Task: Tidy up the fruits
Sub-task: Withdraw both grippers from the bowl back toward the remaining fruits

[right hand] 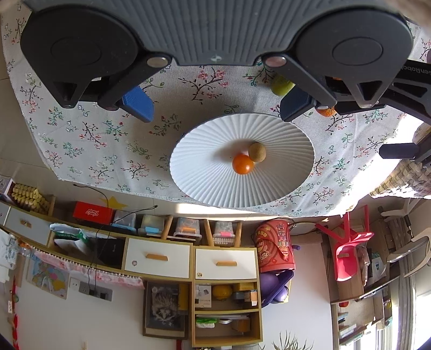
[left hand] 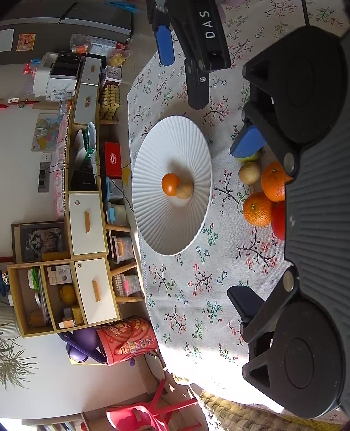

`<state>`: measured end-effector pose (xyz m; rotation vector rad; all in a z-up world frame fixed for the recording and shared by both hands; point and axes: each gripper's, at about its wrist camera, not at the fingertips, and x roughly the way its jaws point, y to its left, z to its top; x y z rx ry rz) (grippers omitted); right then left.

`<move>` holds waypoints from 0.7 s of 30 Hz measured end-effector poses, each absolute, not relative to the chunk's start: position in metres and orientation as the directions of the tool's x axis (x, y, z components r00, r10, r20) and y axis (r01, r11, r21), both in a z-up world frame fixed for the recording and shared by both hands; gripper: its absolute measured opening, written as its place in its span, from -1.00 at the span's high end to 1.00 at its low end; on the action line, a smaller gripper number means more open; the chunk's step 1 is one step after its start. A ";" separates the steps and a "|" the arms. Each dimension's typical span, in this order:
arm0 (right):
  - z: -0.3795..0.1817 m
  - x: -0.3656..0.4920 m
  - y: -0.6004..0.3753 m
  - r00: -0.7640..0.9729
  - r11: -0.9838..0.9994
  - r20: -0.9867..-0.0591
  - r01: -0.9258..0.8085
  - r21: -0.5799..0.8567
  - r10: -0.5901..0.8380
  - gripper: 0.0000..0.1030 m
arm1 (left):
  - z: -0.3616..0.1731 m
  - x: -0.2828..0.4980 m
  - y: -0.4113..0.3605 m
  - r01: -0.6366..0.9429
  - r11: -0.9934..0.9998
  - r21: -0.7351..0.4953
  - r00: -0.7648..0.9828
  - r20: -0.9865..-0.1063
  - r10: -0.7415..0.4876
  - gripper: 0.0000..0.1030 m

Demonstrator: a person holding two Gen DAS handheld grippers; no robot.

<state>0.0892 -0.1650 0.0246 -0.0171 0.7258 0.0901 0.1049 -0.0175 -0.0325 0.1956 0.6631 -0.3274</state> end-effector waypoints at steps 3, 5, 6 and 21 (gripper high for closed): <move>0.021 0.085 -0.164 0.735 0.997 -0.675 -0.083 0.008 0.067 -0.98 | -0.036 0.100 -0.013 0.363 0.929 0.075 0.732 -0.640 -0.234 -0.78; 0.018 0.081 -0.163 0.729 0.997 -0.681 -0.080 0.006 0.063 -0.99 | -0.038 0.097 -0.011 0.365 0.928 0.074 0.723 -0.650 -0.233 -0.78; 0.016 0.079 -0.163 0.727 0.997 -0.684 -0.080 0.005 0.062 -0.99 | -0.039 0.096 -0.009 0.365 0.928 0.073 0.719 -0.655 -0.232 -0.79; -0.005 0.056 -0.150 0.698 0.991 -0.713 -0.132 -0.032 0.070 -0.99 | -0.049 0.073 0.022 0.332 0.943 0.028 0.699 -0.679 -0.226 -0.79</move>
